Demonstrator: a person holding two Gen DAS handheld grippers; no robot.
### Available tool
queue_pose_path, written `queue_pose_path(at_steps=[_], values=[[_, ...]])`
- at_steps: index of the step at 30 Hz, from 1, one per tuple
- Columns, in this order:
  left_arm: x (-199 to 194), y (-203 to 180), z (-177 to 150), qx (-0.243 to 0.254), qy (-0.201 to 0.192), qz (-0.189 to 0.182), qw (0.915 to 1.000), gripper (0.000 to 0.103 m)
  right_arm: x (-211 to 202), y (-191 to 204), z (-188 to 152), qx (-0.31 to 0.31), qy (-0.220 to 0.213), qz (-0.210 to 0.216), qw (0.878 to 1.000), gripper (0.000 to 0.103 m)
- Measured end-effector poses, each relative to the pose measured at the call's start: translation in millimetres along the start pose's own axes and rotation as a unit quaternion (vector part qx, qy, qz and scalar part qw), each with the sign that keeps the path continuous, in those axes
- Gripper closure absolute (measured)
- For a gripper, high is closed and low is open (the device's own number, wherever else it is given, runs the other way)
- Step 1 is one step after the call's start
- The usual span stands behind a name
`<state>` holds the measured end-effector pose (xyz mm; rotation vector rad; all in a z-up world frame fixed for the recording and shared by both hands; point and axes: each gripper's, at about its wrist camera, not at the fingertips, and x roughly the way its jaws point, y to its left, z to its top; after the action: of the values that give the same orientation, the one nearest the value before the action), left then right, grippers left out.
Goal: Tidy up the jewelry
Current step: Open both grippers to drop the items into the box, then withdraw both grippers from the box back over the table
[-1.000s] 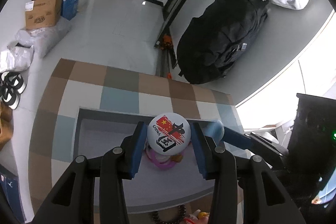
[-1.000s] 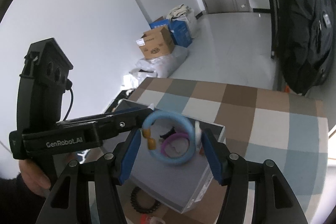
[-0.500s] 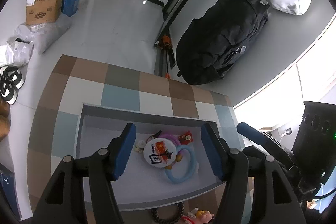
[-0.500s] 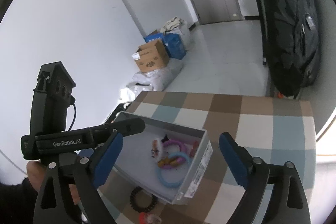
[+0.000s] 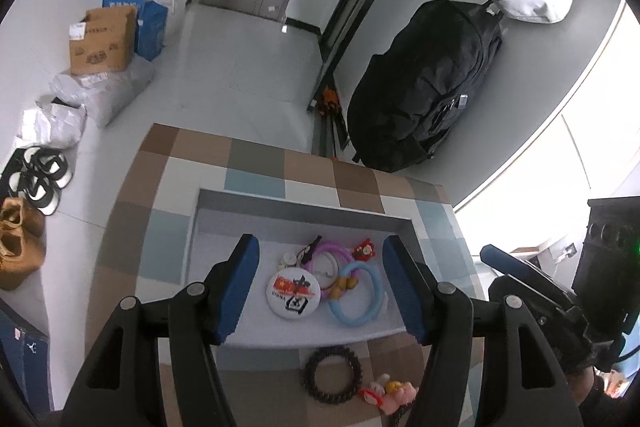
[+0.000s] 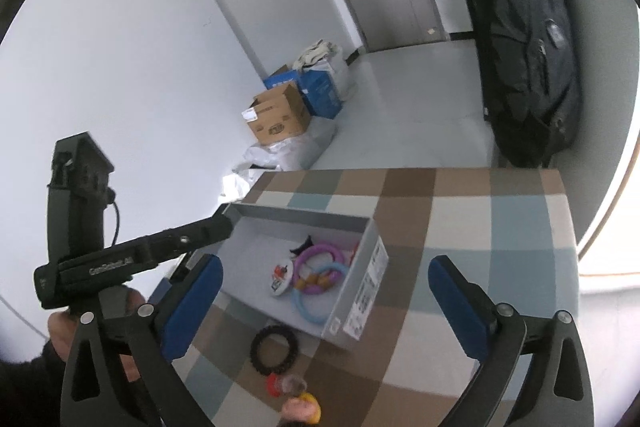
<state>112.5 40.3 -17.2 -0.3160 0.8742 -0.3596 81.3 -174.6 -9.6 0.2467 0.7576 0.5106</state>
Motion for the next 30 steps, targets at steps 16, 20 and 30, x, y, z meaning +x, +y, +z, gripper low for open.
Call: queue_pose_path(at_steps=[16, 20, 30], values=[[-27.3, -21.8, -57.4, 0.010, -0.003, 0.045, 0.9989, 0.033, -37.0, 9.8, -50.3, -0.008, 0.019, -0.019, 1.000, 0.000], [-25.0, -19.2, -69.3, -0.004, 0.001, 0.057, 0.9984, 0.032, -39.1, 13.2, -63.2, -0.016, 0.029, -0.034, 0.999, 0.000], [-36.9, -18.2, -80.2, -0.012, -0.010, 0.064, 0.9979, 0.020, -40.2, 14.9, -85.5, -0.028, 0.059, -0.049, 0.997, 0.000]])
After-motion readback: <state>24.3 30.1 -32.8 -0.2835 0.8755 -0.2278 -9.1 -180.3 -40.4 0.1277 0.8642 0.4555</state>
